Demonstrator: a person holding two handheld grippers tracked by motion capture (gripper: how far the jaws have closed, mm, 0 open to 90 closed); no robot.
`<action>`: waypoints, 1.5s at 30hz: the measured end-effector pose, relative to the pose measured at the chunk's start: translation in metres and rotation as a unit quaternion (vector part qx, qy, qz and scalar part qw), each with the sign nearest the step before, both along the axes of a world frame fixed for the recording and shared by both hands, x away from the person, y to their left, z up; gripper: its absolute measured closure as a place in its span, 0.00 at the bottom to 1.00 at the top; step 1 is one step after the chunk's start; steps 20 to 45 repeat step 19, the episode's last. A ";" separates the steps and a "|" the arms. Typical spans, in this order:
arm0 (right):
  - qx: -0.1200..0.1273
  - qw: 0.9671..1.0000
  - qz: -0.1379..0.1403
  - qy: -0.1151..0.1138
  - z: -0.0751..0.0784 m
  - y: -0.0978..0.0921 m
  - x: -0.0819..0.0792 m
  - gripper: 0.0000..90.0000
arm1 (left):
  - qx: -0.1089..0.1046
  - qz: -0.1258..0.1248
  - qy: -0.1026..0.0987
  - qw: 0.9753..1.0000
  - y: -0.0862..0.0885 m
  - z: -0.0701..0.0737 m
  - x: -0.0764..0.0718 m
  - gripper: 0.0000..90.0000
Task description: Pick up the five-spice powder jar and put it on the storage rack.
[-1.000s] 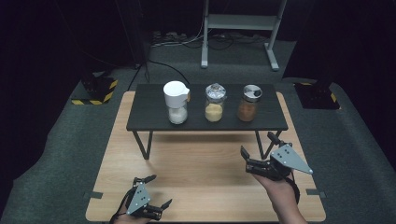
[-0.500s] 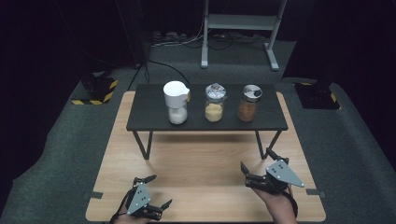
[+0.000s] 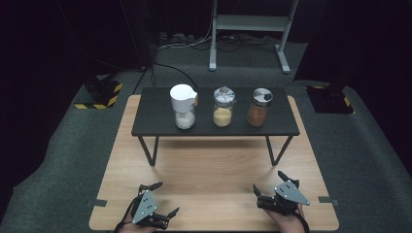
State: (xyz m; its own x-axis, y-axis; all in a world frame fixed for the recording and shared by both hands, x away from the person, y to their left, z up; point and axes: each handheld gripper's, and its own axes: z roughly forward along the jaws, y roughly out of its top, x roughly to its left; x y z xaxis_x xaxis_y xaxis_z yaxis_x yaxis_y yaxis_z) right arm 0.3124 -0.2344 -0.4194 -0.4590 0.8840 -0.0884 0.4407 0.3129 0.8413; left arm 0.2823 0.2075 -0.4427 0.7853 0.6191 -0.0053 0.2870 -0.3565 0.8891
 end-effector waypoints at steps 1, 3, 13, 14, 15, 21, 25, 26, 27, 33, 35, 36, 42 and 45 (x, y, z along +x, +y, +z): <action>-0.005 1.000 0.000 0.004 -0.002 -0.001 -0.001 0.00 | 0.000 0.000 0.000 1.000 0.000 0.000 0.000 0.01; -0.014 1.000 0.000 0.009 -0.006 -0.002 -0.002 0.00 | 0.001 0.000 0.000 1.000 0.000 0.000 0.000 0.01; -0.067 0.997 -0.001 0.024 -0.011 -0.003 -0.006 0.00 | 0.007 0.000 -0.005 1.000 -0.001 0.000 -0.001 0.00; -0.066 0.997 -0.002 0.026 -0.011 -0.003 -0.006 0.00 | 0.009 0.001 -0.006 1.000 -0.001 0.000 -0.001 0.00; -0.066 0.997 -0.003 0.027 -0.011 -0.004 -0.006 0.00 | 0.009 0.001 -0.005 1.000 -0.002 0.000 -0.001 0.00; -0.062 0.998 0.000 0.025 -0.011 -0.005 -0.007 0.00 | 0.012 0.003 -0.006 1.000 -0.002 0.000 -0.002 0.00; -0.062 0.998 0.000 0.025 -0.011 -0.005 -0.007 0.00 | 0.012 0.003 -0.006 1.000 -0.002 0.000 -0.002 0.00; -0.062 0.998 0.000 0.025 -0.011 -0.005 -0.007 0.00 | 0.012 0.003 -0.006 1.000 -0.002 0.000 -0.002 0.00; -0.062 0.998 0.000 0.025 -0.011 -0.005 -0.007 0.00 | 0.012 0.003 -0.006 1.000 -0.002 0.000 -0.002 0.00; -0.062 0.998 0.000 0.025 -0.011 -0.005 -0.007 0.00 | 0.012 0.003 -0.006 1.000 -0.002 0.000 -0.002 0.00; -0.062 0.998 0.000 0.025 -0.011 -0.005 -0.007 0.00 | 0.012 0.003 -0.006 1.000 -0.002 0.000 -0.002 0.00; -0.062 0.998 0.000 0.025 -0.011 -0.005 -0.007 0.00 | 0.012 0.003 -0.006 1.000 -0.002 0.000 -0.002 0.00; -0.062 0.998 0.000 0.025 -0.011 -0.005 -0.007 0.00 | 0.012 0.003 -0.006 1.000 -0.002 0.000 -0.002 0.00; -0.062 0.998 0.000 0.025 -0.011 -0.005 -0.007 0.00 | 0.012 0.003 -0.006 1.000 -0.002 0.000 -0.002 0.00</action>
